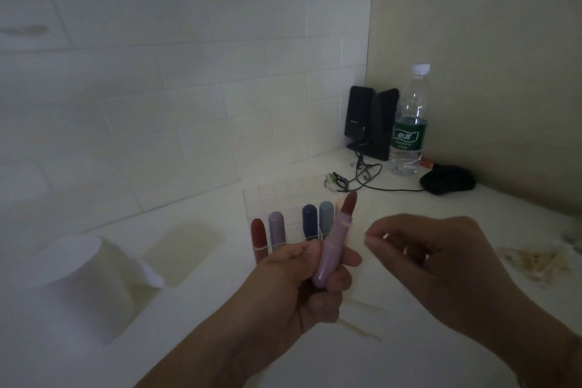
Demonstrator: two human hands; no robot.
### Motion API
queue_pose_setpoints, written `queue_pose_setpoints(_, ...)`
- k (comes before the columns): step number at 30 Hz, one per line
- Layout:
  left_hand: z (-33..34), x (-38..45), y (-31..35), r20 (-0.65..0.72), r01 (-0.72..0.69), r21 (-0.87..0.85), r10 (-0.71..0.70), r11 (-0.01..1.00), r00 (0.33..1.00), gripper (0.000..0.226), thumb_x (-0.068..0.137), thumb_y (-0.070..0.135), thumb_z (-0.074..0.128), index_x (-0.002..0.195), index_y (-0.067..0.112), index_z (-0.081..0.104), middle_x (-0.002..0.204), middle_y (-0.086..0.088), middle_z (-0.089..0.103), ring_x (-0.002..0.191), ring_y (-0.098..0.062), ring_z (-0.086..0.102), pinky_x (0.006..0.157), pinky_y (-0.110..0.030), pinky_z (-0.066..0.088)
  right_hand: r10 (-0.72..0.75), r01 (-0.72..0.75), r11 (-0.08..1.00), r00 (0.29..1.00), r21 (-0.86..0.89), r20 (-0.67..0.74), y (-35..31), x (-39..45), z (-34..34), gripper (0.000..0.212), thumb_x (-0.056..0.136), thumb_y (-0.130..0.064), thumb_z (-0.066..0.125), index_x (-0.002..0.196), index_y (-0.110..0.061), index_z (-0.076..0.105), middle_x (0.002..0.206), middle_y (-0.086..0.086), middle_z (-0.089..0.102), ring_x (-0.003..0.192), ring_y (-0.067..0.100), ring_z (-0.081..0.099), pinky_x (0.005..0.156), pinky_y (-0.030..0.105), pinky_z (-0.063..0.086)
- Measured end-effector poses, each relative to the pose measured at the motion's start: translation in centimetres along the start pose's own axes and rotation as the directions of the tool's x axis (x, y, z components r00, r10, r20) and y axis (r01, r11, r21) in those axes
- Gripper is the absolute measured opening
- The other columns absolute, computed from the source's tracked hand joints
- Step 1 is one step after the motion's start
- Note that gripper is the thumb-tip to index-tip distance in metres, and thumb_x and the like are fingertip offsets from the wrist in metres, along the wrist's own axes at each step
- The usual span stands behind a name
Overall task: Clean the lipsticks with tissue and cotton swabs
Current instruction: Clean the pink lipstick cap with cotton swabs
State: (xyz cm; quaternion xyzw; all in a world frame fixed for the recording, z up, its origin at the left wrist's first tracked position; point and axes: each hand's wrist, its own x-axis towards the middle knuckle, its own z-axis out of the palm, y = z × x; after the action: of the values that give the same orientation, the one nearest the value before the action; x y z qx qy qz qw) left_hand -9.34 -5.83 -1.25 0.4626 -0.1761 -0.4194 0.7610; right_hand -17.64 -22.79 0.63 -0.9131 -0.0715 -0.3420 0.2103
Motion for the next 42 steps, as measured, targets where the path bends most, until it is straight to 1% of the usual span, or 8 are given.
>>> queue_pose_setpoints(9, -0.3, 0.0, 0.3, 0.046, 0.036, -0.095, -0.031, 0.995, 0.998, 0.031, 0.092, 0.021, 0.045, 0.082, 0.0, 0.066, 0.065, -0.01, 0.045, 0.047, -0.013, 0.033, 0.048, -0.023, 0.028, -0.017, 0.012, 0.997, 0.997, 0.075, 0.071, 0.3, -0.1, -0.1, 0.01, 0.085, -0.044, 0.054, 0.081, -0.038, 0.061, 0.054, -0.024, 0.051, 0.043, 0.002, 0.048, 0.047, 0.007, 0.034)
queue_pose_setpoints(14, -0.7, 0.0, 0.4, 0.124, 0.015, -0.17, 0.006, 0.985, 0.992, 0.028, 0.086, 0.021, 0.047, 0.087, 0.0, 0.066, 0.068, -0.01, 0.047, 0.047, -0.014, 0.039, 0.049, -0.024, 0.031, 0.149, -0.141, 0.982, 0.987, 0.124, -0.056, 2.2, 0.6, -2.0, 0.011, 0.084, -0.03, 0.062, 0.076, -0.038, 0.059, 0.08, -0.012, 0.061, 0.062, 0.014, 0.054, 0.049, 0.011, 0.039)
queue_pose_setpoints(21, -0.5, 0.1, 0.5, 0.053, -0.065, -0.096, 0.07, 0.993, 0.996, 0.026, 0.085, 0.021, 0.056, 0.1, 0.0, 0.061, 0.079, -0.014, 0.054, 0.051, -0.015, 0.045, 0.048, -0.024, 0.042, 0.364, -0.304, 0.928, 0.862, -0.216, 0.353, 3.3, 0.3, -0.3, 0.014, 0.083, -0.043, 0.062, 0.071, -0.036, 0.063, 0.066, -0.033, 0.059, 0.064, -0.007, 0.057, 0.058, 0.02, 0.047)
queue_pose_setpoints(29, -0.7, 0.2, 0.4, -0.049, -0.18, 0.084, 0.184, 0.98, 0.982, 0.023, 0.086, 0.016, 0.066, 0.095, -0.004, 0.058, 0.088, -0.022, 0.056, 0.057, -0.015, 0.051, 0.051, -0.021, 0.046, 0.46, -0.353, 0.887, 0.732, -0.296, 0.504, 2.2, -0.2, 0.9, 0.016, 0.08, -0.043, 0.066, 0.069, -0.031, 0.064, 0.049, -0.023, 0.059, 0.053, -0.005, 0.058, 0.065, 0.019, 0.052)
queue_pose_setpoints(34, -0.5, 0.4, 0.0, -0.097, -0.211, 0.262, 0.243, 0.942, 0.965, 0.032, 0.079, 0.017, 0.073, 0.1, -0.004, 0.059, 0.088, -0.023, 0.062, 0.059, -0.017, 0.05, 0.053, -0.024, 0.04, 0.426, -0.357, 0.904, 0.804, -0.234, 0.415, 1.9, 0.0, 0.4, 0.021, 0.08, -0.052, 0.065, 0.074, -0.032, 0.066, 0.055, -0.014, 0.055, 0.056, -0.002, 0.056, 0.065, 0.02, 0.049)
queue_pose_setpoints(37, -0.3, 0.2, -0.1, -0.097, -0.219, 0.325, 0.263, 0.92, 0.96, 0.031, 0.072, 0.02, 0.069, 0.096, 0.001, 0.063, 0.089, -0.024, 0.065, 0.062, -0.019, 0.051, 0.058, -0.029, 0.038, 0.419, -0.411, 0.905, 0.906, -0.107, 0.065, 2.7, 0.8, -2.0, 0.017, 0.082, -0.046, 0.065, 0.071, -0.033, 0.064, 0.044, -0.013, 0.052, 0.046, -0.002, 0.051, 0.049, 0.01, 0.035)
queue_pose_setpoints(39, -0.3, 0.2, -0.1, -0.098, -0.226, 0.357, 0.277, 0.906, 0.956, 0.024, 0.073, 0.021, 0.074, 0.09, 0.006, 0.067, 0.089, -0.026, 0.066, 0.063, -0.02, 0.052, 0.059, -0.03, 0.039, 0.395, -0.406, 0.91, 0.911, -0.083, -0.121, 4.1, 0.9, -4.5, 0.012, 0.08, -0.034, 0.07, 0.07, -0.035, 0.064, 0.047, -0.012, 0.054, 0.047, 0.004, 0.05, 0.049, 0.014, 0.036)
queue_pose_setpoints(42, -0.6, 0.3, -0.1, -0.079, -0.244, 0.36, 0.29, 0.9, 0.954, 0.016, 0.073, 0.024, 0.078, 0.083, 0.014, 0.071, 0.091, -0.03, 0.065, 0.062, -0.019, 0.054, 0.055, -0.026, 0.042, 0.412, -0.418, 0.875, 0.908, -0.244, -0.08, 7.0, 0.1, -8.4, 0.009, 0.081, -0.023, 0.071, 0.078, -0.032, 0.07, 0.066, -0.013, 0.063, 0.057, 0.006, 0.055, 0.058, 0.018, 0.04)
